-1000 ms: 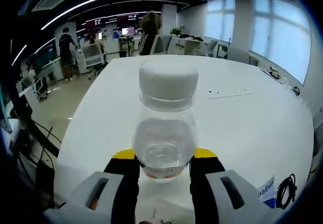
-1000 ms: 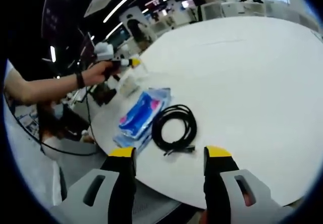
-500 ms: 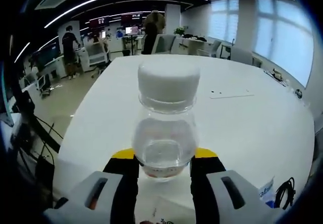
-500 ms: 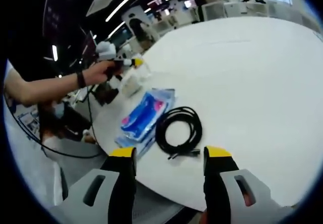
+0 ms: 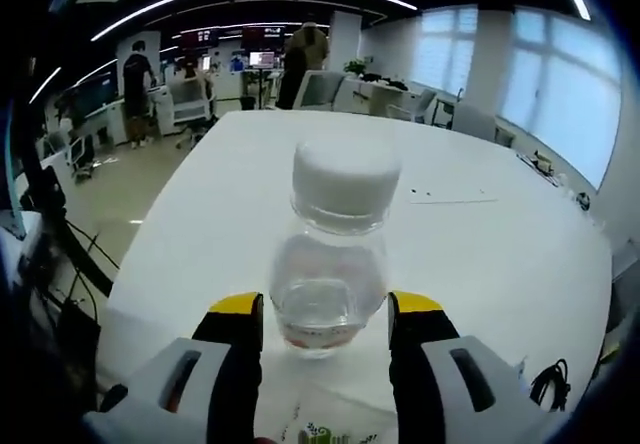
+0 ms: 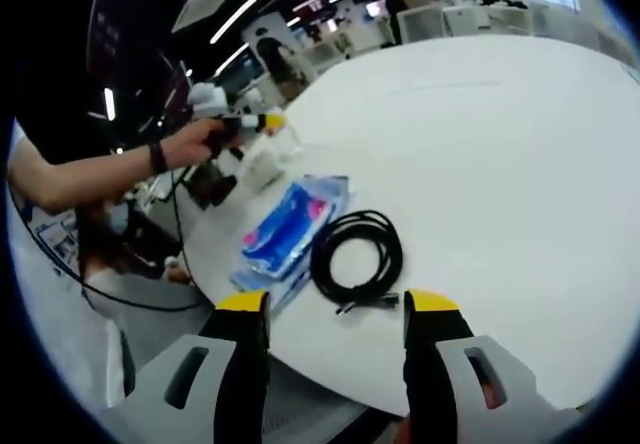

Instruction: Arrange the tabletop items into an orderly group along one side of the table until the central work area is clear of visible clutter.

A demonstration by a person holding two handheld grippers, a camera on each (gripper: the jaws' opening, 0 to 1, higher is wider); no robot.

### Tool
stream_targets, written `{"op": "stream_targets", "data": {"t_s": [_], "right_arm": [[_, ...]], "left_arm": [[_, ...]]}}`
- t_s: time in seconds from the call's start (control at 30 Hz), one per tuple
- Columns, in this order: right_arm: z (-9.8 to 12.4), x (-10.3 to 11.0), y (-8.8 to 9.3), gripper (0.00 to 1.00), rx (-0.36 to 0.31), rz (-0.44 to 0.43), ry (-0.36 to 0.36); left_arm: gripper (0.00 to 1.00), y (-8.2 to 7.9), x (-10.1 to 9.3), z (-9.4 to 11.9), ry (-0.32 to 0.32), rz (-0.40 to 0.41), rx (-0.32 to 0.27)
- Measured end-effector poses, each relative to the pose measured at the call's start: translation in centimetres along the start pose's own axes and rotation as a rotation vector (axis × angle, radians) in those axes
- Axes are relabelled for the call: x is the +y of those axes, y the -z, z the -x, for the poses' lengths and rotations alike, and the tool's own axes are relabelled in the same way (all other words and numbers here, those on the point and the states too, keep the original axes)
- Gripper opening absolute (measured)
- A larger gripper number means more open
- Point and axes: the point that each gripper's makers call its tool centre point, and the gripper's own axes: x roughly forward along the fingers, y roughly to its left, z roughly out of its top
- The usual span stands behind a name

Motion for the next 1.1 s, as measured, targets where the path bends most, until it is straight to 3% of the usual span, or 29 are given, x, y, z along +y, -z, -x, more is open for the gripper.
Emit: {"op": "stream_targets", "data": {"t_s": [0.5, 0.73, 1.1], "right_arm": [[-0.4, 0.7, -0.5, 0.52, -0.013, 0.015, -0.019], [-0.5, 1.4, -0.5, 0.52, -0.015, 0.026, -0.029], [-0.4, 1.9, -0.4, 0.52, -0.027, 0.032, -0.032]], "left_arm": [[0.53, 0.2, 1.2, 3.7, 0.003, 0.026, -0.038], [0.53, 1.1, 1.3, 5.1, 0.015, 0.01, -0.035], [0.54, 4.0, -0.4, 7.0, 0.093, -0.154, 0.034]]}}
